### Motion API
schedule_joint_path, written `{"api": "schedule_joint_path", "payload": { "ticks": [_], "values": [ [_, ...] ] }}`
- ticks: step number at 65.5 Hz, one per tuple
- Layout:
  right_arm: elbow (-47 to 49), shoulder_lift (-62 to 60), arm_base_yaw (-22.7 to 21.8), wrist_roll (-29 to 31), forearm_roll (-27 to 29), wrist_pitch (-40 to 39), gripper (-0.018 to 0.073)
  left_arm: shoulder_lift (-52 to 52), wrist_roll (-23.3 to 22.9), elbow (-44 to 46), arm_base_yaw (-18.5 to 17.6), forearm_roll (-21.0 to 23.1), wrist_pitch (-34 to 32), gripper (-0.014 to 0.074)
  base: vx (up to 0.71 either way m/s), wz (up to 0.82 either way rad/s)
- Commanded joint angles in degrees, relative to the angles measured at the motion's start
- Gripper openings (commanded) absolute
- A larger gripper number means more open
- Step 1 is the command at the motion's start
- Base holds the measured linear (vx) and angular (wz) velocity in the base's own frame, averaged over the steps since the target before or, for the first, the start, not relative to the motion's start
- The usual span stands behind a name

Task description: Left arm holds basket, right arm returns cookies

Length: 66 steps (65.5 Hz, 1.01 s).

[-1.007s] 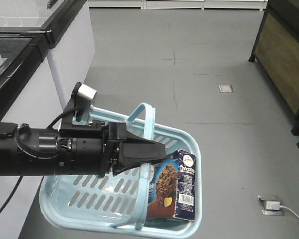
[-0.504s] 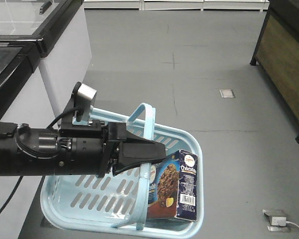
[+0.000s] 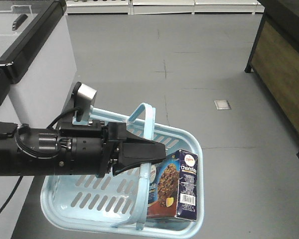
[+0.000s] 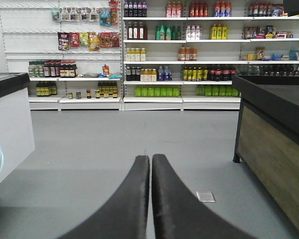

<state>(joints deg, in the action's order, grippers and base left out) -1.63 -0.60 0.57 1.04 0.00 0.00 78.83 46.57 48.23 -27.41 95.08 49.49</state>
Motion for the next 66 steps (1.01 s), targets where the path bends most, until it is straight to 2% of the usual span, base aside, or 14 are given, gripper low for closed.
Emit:
{"api": "schedule_joint_path", "payload": {
  "ticks": [1,66],
  "values": [
    [-0.16,-0.66,-0.03,0.48,0.0,-4.02,-0.0006,-1.81,0.61,2.26,-0.24,6.66,2.87,-0.0006,0.4,-0.11],
    [-0.16,-0.66,-0.03,0.48,0.0,-4.07,-0.0006,-1.81,0.61,2.26,-0.24,6.66,2.87,-0.0006,0.48,-0.01]
  ]
}}
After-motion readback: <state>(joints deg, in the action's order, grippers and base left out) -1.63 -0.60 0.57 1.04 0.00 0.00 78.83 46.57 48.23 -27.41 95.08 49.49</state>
